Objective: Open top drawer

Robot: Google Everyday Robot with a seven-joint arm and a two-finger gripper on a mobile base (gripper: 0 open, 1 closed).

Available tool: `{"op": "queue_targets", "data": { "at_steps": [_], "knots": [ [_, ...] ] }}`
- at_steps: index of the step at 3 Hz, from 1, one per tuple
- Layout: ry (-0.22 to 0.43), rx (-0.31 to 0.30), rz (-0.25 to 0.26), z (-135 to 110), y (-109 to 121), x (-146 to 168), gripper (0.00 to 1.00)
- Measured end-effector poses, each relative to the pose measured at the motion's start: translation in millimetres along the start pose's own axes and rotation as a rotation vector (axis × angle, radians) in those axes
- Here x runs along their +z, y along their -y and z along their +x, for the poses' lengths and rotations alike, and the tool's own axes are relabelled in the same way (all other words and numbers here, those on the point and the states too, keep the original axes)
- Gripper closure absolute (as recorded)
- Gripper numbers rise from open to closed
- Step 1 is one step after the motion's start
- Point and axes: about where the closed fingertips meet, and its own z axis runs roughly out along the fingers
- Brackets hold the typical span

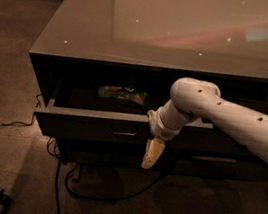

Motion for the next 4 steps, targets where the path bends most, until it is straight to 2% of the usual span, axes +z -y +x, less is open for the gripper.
{"op": "queue_targets", "data": {
  "at_steps": [1,2,3,4],
  "knots": [
    [0.000,0.001,-0.001,-2,1,-3,0.19],
    [-0.015,0.016,0.000,2,-14,-7,0.42],
    [-0.019,0.018,-0.001,2,-16,-11,0.65],
    [-0.038,0.042,0.017,7,-42,-21,0.88]
  ]
}}
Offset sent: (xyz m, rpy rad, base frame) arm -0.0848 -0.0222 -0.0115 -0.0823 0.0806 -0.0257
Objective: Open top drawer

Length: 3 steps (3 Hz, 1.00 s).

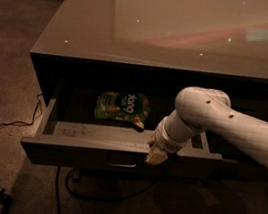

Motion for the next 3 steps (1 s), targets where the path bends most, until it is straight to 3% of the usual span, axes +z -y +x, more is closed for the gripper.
{"op": "queue_targets", "data": {
  "at_steps": [1,3],
  "knots": [
    [-0.009,0.027,0.004,7.7,-18.6,-3.4,0.97],
    [-0.012,0.034,0.013,8.6,-26.0,-5.1,0.50]
  ]
}}
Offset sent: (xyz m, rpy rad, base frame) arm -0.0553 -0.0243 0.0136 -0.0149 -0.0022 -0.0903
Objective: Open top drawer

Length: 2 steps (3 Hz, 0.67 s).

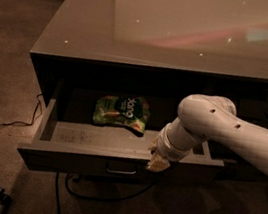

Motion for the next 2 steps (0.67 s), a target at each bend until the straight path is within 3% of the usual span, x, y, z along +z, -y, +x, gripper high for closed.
{"op": "queue_targets", "data": {
  "at_steps": [2],
  "knots": [
    [-0.008,-0.005,0.030,1,-3,-15,0.04]
  ]
}}
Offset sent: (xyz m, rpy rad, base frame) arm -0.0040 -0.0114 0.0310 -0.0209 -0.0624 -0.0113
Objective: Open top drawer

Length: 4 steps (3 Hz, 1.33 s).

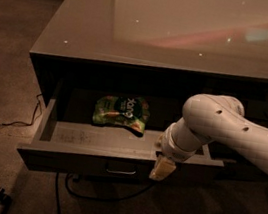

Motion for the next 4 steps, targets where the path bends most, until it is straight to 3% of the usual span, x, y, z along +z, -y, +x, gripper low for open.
{"op": "queue_targets", "data": {
  "at_steps": [2,4],
  "knots": [
    [-0.007,-0.021,0.052,1,29,-18,0.00],
    [-0.009,-0.063,0.125,-11,79,-38,0.00]
  ]
}}
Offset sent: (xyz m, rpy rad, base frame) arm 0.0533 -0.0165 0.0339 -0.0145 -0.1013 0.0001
